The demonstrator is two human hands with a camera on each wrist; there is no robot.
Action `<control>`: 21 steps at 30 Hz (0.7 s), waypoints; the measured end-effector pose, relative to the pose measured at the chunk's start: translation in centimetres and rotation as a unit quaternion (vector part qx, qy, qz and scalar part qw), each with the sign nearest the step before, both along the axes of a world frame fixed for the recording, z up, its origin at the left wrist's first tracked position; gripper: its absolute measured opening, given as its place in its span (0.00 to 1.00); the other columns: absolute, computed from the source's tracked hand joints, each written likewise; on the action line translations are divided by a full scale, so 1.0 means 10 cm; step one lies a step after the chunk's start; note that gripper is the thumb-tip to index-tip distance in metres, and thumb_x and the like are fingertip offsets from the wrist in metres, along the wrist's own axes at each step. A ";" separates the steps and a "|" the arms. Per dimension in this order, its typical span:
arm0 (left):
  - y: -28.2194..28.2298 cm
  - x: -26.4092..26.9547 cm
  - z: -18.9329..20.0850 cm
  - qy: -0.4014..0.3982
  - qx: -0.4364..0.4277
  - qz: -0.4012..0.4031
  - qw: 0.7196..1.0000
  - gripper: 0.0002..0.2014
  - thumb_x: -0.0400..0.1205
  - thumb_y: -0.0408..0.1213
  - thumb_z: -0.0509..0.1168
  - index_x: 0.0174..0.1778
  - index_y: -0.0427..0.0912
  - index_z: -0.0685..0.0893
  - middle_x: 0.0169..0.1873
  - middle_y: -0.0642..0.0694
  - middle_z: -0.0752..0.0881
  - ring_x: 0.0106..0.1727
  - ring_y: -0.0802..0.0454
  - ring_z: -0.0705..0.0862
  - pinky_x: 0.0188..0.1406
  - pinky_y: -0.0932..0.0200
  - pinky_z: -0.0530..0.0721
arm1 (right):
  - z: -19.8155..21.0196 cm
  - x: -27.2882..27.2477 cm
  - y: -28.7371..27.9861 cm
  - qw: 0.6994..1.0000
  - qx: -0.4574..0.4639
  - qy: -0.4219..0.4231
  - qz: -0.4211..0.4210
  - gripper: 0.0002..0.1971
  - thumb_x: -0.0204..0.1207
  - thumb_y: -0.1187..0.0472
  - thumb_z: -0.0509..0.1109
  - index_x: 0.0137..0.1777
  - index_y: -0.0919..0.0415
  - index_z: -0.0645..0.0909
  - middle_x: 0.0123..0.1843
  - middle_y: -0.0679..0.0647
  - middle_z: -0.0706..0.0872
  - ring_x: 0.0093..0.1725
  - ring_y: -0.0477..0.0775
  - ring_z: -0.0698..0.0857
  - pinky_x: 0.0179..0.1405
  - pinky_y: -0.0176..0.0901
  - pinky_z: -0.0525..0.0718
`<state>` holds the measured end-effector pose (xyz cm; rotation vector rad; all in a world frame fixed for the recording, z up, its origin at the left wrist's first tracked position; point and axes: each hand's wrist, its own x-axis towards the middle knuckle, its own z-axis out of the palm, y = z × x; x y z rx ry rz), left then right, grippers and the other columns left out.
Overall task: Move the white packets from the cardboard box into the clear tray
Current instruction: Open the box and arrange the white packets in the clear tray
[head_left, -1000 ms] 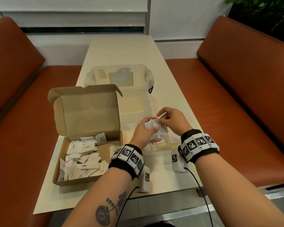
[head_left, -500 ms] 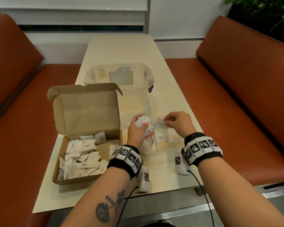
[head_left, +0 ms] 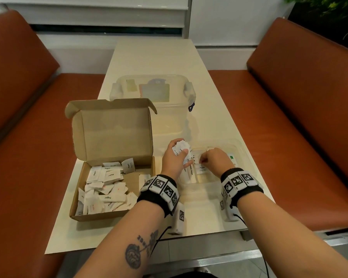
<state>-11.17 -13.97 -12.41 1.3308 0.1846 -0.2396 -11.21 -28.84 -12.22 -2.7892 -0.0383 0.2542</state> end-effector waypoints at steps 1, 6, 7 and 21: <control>0.00 0.00 0.00 0.000 0.003 0.000 1.000 0.16 0.83 0.25 0.62 0.59 0.50 0.77 0.57 0.45 0.76 0.48 0.55 0.81 0.33 0.65 0.87 | -0.01 -0.01 0.00 1.000 -0.003 -0.012 0.000 0.08 0.78 0.66 0.68 0.53 0.59 0.87 0.54 0.55 0.86 0.54 0.54 0.83 0.56 0.40 0.78; 0.00 0.02 -0.03 0.003 0.002 0.000 1.000 0.16 0.83 0.24 0.62 0.59 0.50 0.78 0.50 0.52 0.77 0.47 0.55 0.81 0.33 0.64 0.88 | -0.08 -0.07 0.04 0.998 0.002 -0.056 -0.005 0.05 0.71 0.67 0.70 0.46 0.61 0.83 0.44 0.53 0.80 0.48 0.54 0.77 0.43 0.41 0.73; 0.00 0.02 -0.03 0.004 0.002 0.000 1.000 0.16 0.83 0.24 0.62 0.59 0.50 0.78 0.50 0.51 0.77 0.47 0.55 0.81 0.34 0.63 0.89 | -0.10 -0.08 0.04 0.998 -0.016 -0.055 0.001 0.04 0.72 0.66 0.70 0.46 0.61 0.83 0.45 0.53 0.81 0.49 0.55 0.77 0.44 0.42 0.75; 0.00 0.02 0.03 0.016 0.011 -0.020 1.000 0.17 0.81 0.22 0.63 0.57 0.49 0.80 0.65 0.39 0.76 0.61 0.38 0.82 0.38 0.56 0.90 | -0.02 -0.08 0.07 0.985 0.117 -0.113 -0.063 0.02 0.75 0.62 0.70 0.46 0.59 0.84 0.42 0.51 0.86 0.42 0.49 0.80 0.45 0.41 0.79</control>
